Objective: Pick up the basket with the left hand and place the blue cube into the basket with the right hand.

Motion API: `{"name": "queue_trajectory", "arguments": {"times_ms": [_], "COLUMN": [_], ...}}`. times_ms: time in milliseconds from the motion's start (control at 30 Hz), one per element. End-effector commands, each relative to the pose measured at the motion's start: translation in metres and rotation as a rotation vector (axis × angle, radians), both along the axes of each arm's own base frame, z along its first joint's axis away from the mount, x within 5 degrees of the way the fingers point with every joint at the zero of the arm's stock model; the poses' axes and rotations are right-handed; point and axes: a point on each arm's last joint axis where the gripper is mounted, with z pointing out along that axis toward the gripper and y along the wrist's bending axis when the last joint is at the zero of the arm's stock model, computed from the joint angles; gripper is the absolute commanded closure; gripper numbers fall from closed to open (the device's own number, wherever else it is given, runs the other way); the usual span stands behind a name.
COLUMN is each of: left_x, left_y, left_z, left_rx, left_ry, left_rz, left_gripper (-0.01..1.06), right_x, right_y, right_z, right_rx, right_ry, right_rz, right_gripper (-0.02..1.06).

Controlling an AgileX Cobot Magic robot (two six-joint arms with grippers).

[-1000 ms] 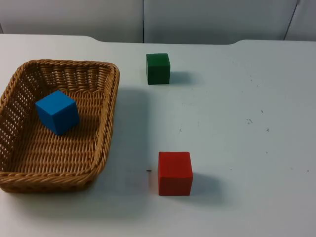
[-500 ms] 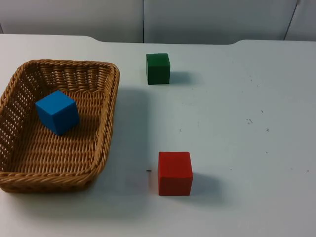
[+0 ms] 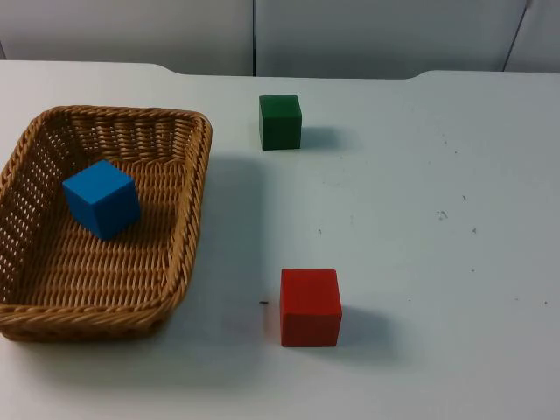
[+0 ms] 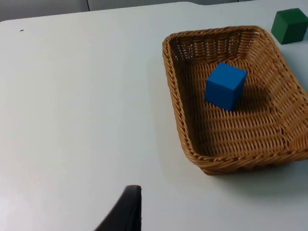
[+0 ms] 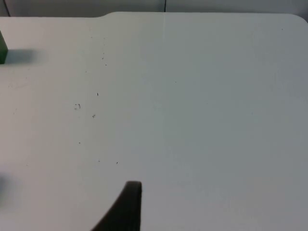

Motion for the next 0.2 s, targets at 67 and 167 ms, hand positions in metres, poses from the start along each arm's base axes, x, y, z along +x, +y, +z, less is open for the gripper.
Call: {"name": "queue_trajectory", "arguments": {"times_ms": [67, 167], "left_x": [0.0, 0.0], "left_y": [0.0002, 0.0004], "left_z": [-0.0001, -0.0001], "left_rx": [-0.016, -0.034], "left_ry": [-0.012, -0.011], "left_rz": [0.003, 0.015], "left_gripper": [0.0, 0.0], "right_x": [0.0006, 0.0006], "right_y": [0.0, 0.0], "right_z": [-0.0005, -0.0005], "right_rx": [-0.001, -0.001], "right_ry": [-0.009, -0.009], "right_rz": [-0.005, -0.005], "right_gripper": [0.0, 0.0]}}
